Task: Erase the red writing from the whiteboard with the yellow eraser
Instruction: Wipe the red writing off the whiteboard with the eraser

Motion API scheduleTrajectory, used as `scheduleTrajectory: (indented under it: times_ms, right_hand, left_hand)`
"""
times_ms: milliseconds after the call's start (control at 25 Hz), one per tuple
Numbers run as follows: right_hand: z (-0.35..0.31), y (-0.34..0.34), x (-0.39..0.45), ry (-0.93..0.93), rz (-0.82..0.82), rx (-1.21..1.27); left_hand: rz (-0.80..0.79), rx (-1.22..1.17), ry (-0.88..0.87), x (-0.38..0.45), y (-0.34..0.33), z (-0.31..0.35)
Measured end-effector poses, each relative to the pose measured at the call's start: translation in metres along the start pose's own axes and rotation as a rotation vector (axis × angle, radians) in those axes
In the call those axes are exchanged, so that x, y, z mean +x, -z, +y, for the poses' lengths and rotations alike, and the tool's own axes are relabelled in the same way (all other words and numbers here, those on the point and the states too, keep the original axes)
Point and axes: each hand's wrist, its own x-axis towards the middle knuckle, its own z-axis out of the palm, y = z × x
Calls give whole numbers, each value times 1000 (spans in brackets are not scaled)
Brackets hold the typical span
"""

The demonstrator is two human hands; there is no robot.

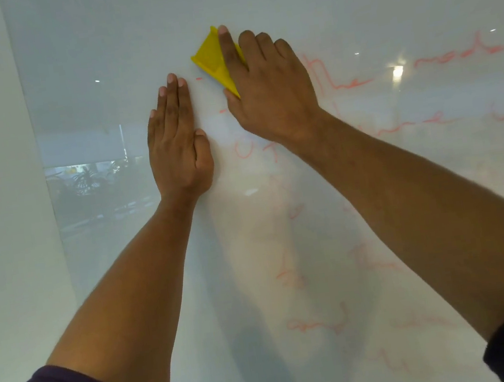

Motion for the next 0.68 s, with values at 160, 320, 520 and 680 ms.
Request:
scheduleTrajectory:
  times_ms: [160, 320, 520, 680]
  right_hand:
    - [22, 1, -2, 104, 53, 91]
    - [4, 0, -8, -3, 35, 158]
    - [5, 2, -16, 105, 34, 181]
    - [-21, 12, -12, -118, -47, 101]
  left_hand:
    - [-10, 50, -7, 0, -1, -1]
    - [-2, 99, -16, 2, -1, -4]
    - [6, 97, -24, 5, -3, -5]
    - [12, 90, -31, 3, -2, -5]
